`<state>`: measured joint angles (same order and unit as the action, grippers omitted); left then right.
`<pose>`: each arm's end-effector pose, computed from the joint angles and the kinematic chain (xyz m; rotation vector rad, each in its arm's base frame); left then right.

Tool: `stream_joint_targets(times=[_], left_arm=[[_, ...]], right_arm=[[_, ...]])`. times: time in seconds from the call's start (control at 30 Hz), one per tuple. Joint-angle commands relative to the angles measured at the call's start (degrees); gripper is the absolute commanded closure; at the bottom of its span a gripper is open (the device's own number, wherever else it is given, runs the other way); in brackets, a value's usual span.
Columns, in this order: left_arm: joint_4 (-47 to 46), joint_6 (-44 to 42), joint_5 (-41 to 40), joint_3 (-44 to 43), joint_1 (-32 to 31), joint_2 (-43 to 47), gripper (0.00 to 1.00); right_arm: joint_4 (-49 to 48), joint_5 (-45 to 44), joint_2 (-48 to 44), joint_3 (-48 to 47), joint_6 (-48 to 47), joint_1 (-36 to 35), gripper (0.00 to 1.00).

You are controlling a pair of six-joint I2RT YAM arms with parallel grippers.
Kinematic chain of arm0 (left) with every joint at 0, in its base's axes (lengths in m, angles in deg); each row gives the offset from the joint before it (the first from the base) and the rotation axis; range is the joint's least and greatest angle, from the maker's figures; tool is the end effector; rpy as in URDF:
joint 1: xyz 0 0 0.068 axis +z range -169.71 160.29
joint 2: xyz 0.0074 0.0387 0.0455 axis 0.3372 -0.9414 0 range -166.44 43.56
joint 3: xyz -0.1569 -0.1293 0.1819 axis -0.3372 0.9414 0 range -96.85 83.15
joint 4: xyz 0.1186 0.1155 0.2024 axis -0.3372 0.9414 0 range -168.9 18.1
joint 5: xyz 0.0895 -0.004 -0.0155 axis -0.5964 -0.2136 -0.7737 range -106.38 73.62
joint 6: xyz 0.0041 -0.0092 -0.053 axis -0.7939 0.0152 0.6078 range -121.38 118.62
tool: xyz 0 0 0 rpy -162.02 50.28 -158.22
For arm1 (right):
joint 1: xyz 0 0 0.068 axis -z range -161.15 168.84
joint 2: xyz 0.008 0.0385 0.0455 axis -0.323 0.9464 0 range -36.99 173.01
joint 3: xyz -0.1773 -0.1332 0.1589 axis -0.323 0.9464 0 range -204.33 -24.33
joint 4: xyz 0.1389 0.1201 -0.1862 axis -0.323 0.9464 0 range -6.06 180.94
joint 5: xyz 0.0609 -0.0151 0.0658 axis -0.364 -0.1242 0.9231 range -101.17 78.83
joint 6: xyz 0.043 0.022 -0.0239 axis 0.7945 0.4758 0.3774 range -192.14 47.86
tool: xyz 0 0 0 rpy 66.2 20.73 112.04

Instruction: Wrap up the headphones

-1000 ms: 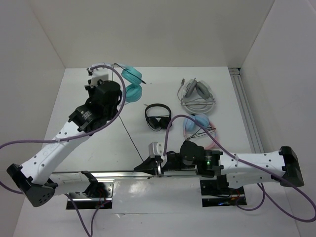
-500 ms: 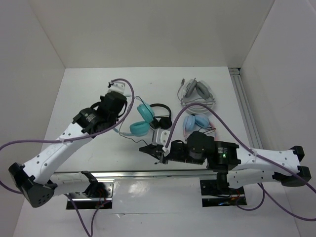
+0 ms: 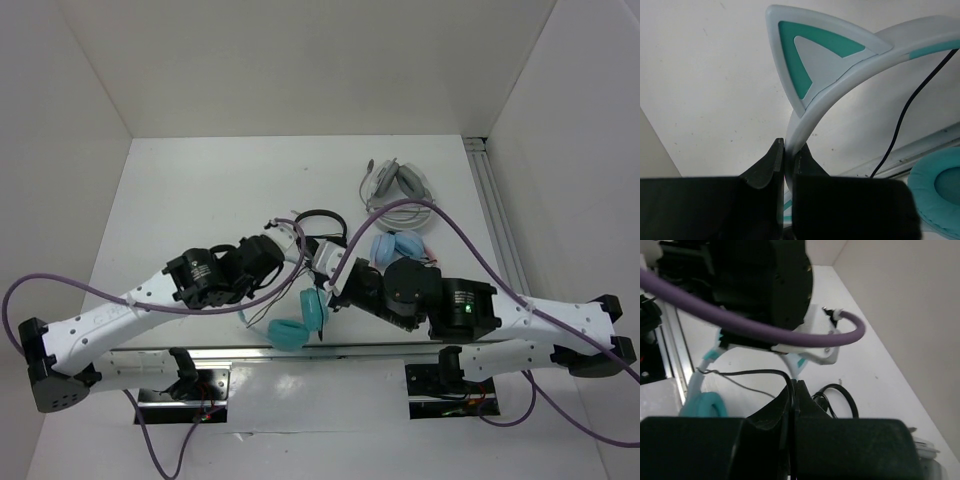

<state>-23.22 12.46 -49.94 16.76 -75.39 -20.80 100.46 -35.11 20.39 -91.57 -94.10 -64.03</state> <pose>0.1346 -0.1624 0.3366 0.6084 2.2291 0.1392 0.0411 0.2113 0.4246 -1.1293 1.2661 0.4475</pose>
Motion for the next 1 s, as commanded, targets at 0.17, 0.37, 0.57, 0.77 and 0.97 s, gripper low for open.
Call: stream_joint_targets(times=[0.17, 0.37, 0.57, 0.77, 0.97], left_arm=[[3.0, 4.2, 3.1, -3.1, -3.2, 3.8, 1.0], [7.3, 2.9, 10.5, -9.6, -3.2, 5.6, 1.0], [8.1, -0.3, 18.7, -13.2, -3.2, 9.6, 1.0], [8.8, -0.3, 19.9, -16.9, -3.2, 12.1, 1.0], [5.8, 3.5, 17.5, -24.2, -3.2, 13.1, 1.0]], right_arm=[[-2.3, -8.4, -2.2, -0.7, -4.9, 5.6, 1.0], [-9.8, -9.5, -3.6, 4.9, -7.0, 13.0, 1.0], [-13.3, -6.7, 0.4, 5.8, -7.0, 20.2, 1.0], [-15.0, 0.4, 0.9, 7.0, -3.1, 25.6, 1.0], [-19.5, 10.5, 1.4, 11.4, 1.5, 26.6, 0.97]])
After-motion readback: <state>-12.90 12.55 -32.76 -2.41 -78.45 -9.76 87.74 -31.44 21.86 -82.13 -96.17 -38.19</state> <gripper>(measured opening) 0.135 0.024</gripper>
